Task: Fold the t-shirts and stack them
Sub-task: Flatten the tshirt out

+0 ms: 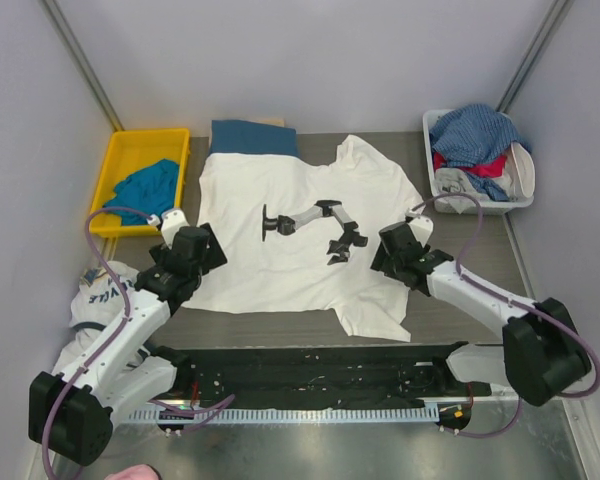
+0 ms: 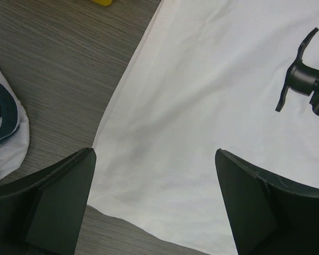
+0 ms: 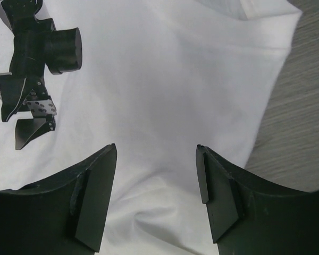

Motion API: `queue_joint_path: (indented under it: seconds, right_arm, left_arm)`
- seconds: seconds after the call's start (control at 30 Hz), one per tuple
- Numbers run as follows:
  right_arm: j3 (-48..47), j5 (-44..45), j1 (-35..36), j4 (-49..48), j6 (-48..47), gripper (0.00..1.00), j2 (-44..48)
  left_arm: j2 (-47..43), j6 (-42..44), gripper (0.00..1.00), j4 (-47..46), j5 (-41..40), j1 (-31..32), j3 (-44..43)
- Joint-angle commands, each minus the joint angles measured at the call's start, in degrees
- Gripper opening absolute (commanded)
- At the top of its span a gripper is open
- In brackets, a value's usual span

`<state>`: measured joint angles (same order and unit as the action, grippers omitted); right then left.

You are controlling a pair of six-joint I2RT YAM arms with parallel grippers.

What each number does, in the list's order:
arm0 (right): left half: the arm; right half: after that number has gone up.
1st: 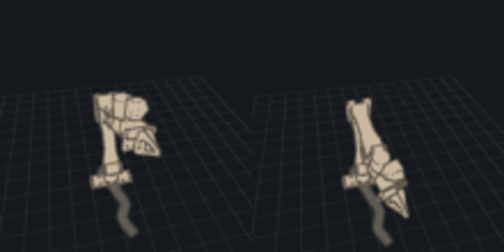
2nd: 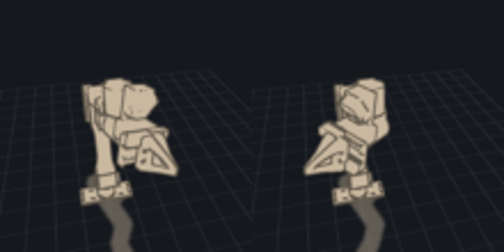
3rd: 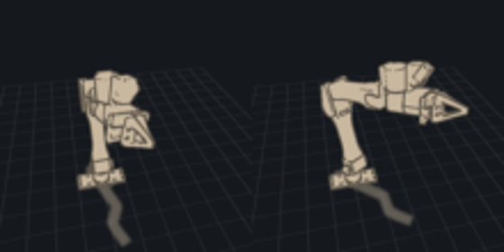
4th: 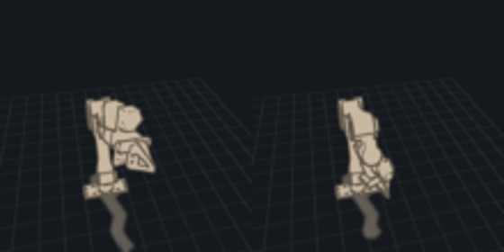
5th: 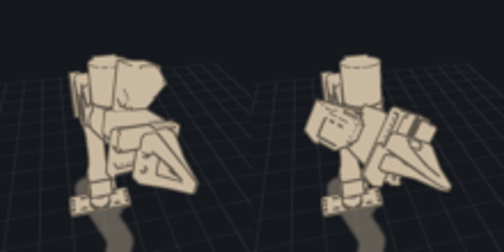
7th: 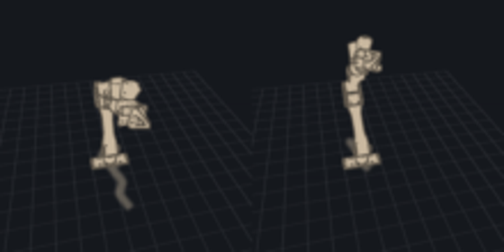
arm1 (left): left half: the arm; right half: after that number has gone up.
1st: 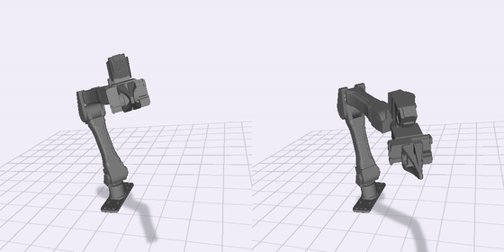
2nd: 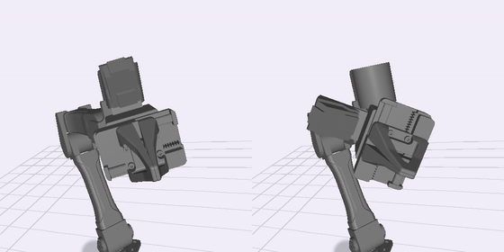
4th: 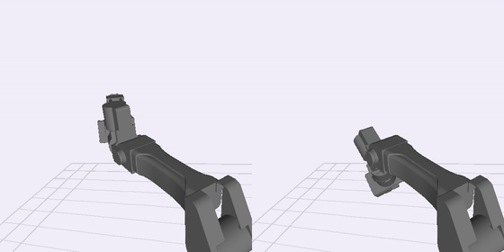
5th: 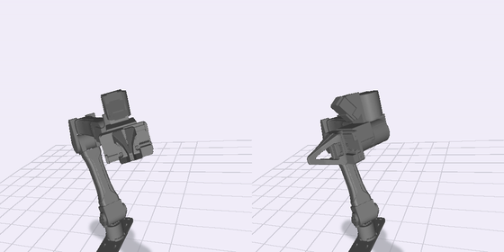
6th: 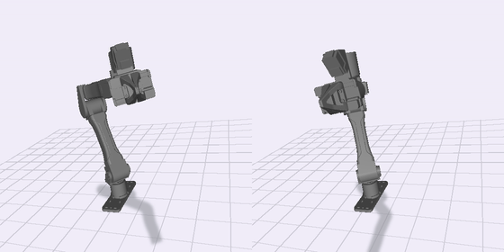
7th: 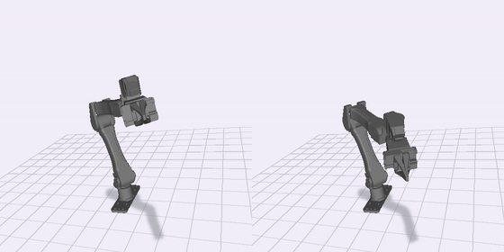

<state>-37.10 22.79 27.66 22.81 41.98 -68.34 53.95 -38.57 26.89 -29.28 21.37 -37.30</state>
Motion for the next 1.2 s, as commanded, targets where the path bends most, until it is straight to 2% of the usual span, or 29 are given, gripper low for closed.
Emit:
queue_joint_path:
  seconds: [0.0, 0.17, 0.4, 0.77, 0.93, 1.17]
  right_arm:
    - [-4.98, 0.33, 0.20, -11.54, -4.61, 0.69, -8.37]
    - [-8.60, 1.99, 0.20, -13.75, -7.61, 0.69, -17.07]
    - [-11.15, 4.19, -0.68, -11.91, -7.79, 0.69, -22.89]
    - [-9.48, 4.73, -7.26, -8.48, -7.26, 0.69, -23.42]
    - [-12.46, 4.72, -11.39, -8.39, -9.98, 0.69, -25.09]
    - [-18.09, 4.37, -12.98, -7.87, -12.44, 0.69, -28.26]
  left_arm:
    - [-1.04, 1.92, 1.00, -2.99, -0.17, 0.17, 0.21]
    - [-1.04, 1.65, 1.00, -3.16, 0.36, 0.17, 0.65]
    - [-1.48, 1.92, 1.00, -2.90, 0.10, 0.17, 1.00]
    - [-0.25, 1.21, 1.00, -3.16, -0.08, 0.17, 1.26]
    - [-0.16, 1.65, 1.00, -2.90, -0.52, 0.17, 1.00]
    - [-1.92, 1.92, 1.00, -1.93, -1.22, 0.26, 1.88]
